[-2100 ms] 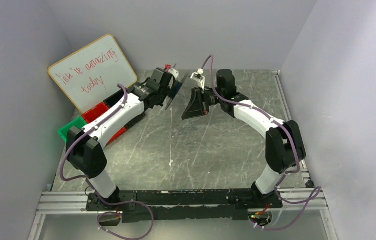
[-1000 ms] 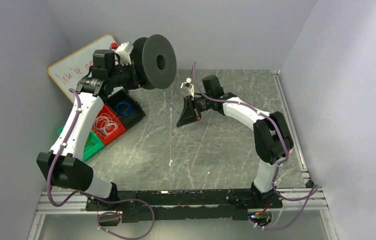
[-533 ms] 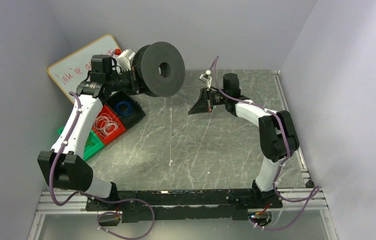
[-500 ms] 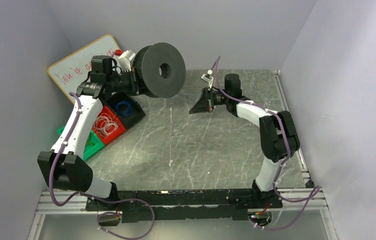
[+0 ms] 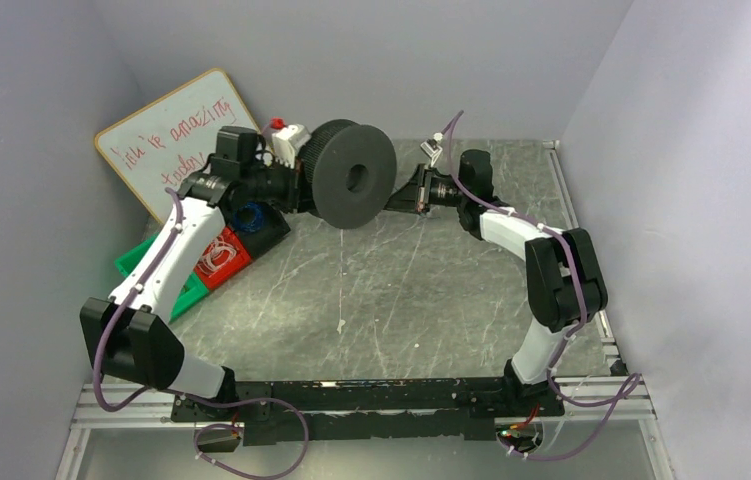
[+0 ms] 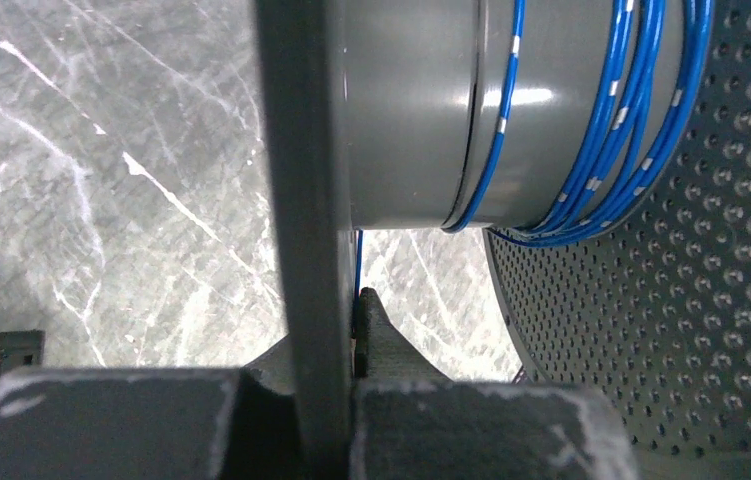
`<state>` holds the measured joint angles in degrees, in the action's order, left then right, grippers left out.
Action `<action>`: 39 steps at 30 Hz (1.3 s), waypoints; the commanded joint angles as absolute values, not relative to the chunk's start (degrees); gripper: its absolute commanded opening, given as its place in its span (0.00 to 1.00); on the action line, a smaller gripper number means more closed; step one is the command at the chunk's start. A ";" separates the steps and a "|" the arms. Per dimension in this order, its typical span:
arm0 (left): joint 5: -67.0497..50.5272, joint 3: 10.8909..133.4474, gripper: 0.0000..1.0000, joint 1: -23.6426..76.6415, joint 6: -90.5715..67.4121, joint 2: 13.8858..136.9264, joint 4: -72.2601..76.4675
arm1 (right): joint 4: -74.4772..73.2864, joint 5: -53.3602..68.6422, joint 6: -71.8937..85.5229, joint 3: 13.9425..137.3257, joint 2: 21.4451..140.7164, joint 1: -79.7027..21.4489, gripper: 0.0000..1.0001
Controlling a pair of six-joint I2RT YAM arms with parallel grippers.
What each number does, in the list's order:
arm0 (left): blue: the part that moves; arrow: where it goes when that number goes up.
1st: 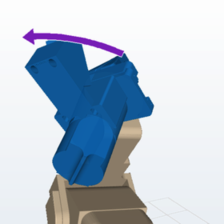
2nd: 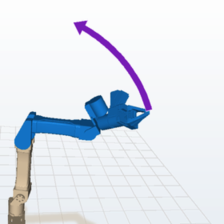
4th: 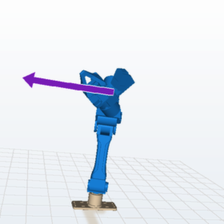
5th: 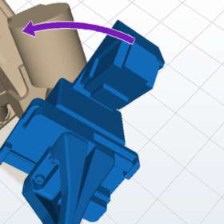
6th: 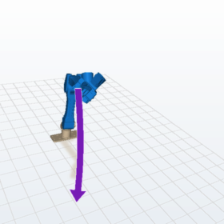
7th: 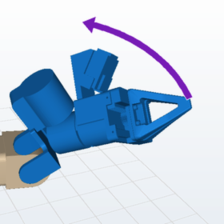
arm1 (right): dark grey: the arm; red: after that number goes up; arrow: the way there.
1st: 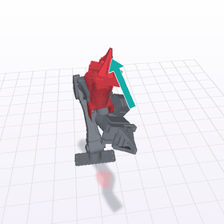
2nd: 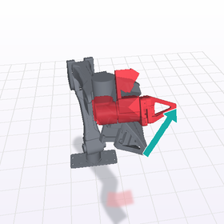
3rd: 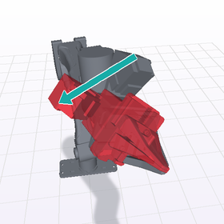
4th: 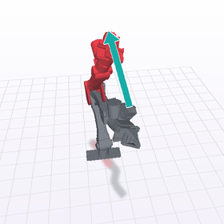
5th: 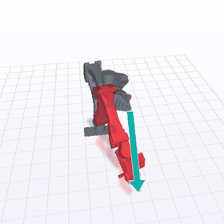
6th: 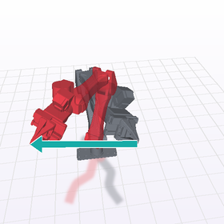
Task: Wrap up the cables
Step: Wrap the cable around the cable reel.
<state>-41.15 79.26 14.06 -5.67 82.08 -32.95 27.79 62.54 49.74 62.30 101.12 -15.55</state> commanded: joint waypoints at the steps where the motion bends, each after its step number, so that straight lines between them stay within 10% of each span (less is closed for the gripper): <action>1: -38.17 81.60 0.02 17.13 3.82 78.84 -32.78 | 27.24 54.82 52.64 61.52 97.24 -15.25 0.00; 39: -17.45 77.10 0.02 35.30 26.74 78.64 -38.91 | 31.51 46.82 72.53 56.33 96.86 -7.56 0.00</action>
